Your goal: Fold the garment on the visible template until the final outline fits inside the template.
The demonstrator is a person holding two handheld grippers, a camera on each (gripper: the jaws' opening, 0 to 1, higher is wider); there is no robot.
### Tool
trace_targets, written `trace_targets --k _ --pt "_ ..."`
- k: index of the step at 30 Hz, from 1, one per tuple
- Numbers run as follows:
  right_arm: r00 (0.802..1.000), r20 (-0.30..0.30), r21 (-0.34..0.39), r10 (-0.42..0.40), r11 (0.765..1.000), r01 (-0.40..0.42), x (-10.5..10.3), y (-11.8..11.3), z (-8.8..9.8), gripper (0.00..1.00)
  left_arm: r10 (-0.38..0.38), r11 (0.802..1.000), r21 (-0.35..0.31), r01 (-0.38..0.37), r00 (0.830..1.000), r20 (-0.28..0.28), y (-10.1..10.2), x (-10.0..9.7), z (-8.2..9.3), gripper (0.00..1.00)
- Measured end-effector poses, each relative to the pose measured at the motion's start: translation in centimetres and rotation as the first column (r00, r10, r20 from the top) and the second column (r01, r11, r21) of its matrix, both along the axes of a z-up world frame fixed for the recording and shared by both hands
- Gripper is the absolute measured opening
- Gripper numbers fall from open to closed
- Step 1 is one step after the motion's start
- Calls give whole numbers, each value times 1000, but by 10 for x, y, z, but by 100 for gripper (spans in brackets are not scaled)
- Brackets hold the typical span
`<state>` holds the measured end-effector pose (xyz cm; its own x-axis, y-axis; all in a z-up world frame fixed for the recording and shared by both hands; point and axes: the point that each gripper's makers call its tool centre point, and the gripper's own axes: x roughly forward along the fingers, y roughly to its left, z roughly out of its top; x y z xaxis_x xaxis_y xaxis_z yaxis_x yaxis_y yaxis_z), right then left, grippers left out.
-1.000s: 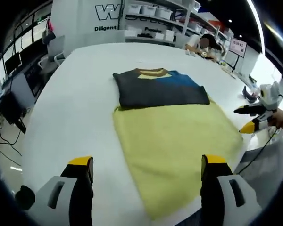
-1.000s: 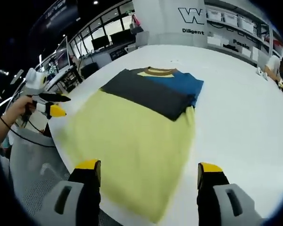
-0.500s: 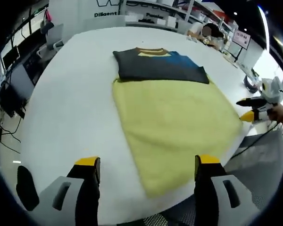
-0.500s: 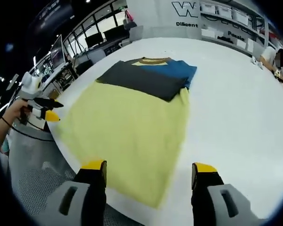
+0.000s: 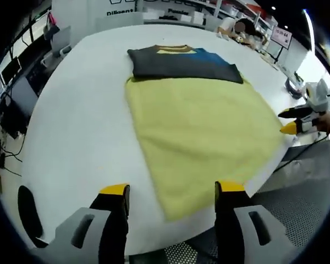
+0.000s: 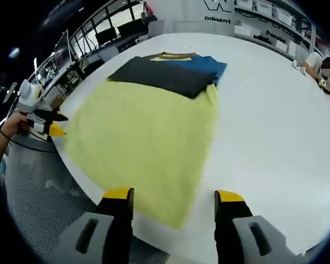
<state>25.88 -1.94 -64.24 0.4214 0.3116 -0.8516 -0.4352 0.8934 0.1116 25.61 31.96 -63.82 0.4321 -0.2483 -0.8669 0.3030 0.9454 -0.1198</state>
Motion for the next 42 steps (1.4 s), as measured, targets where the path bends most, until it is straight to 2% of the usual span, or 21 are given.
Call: trace_targets --k 1,5,9,12,14,17,21,24,29,32,34,42 --pt "1000 -12 -9 -6 1000 6 -2 -1 -2 52 -1 1000 11 1 1000 16 1 2 1 56" --pt "999 -15 -21 -47 999 47 -5 -6 0 45 15 1000 -7 -15 1000 -5 -1 0 3 48" --pt "999 -16 -26 -37 999 36 -10 -3 -1 43 23 1000 4 -23 1000 -4 -1 -2 2 43" --pt "1000 -21 -59 -21 998 20 -11 -3 -2 36 38 999 20 -38 999 -15 0 -6 1 37" --pt "1000 -21 -78 -8 997 6 -12 -3 -3 30 44 999 7 -44 999 -11 -3 -7 1 36" --pt "1000 -24 -92 0 996 -3 -13 -3 -2 24 51 998 24 -51 999 -3 -2 -7 0 33" --pt "1000 -28 -113 -11 994 8 -15 -7 -2 13 43 998 52 -43 999 -12 0 -10 0 23" --pt "999 -29 -100 -30 995 27 -15 -7 -2 11 39 997 73 -39 999 -3 2 -12 0 16" --pt "999 -33 -97 -38 995 34 -15 -8 -3 0 50 996 75 -48 999 -15 4 -13 -2 7" --pt "999 -32 -100 -39 994 36 -15 -9 -3 0 62 997 54 -60 997 -35 3 -13 -3 5" --pt "998 -36 -96 -42 995 38 -14 -10 -3 0 34 997 65 -31 999 -34 2 -13 -3 5" --pt "998 -47 -106 -42 994 37 -15 -11 -2 0 22 997 79 -19 999 -35 1 -16 -3 4"
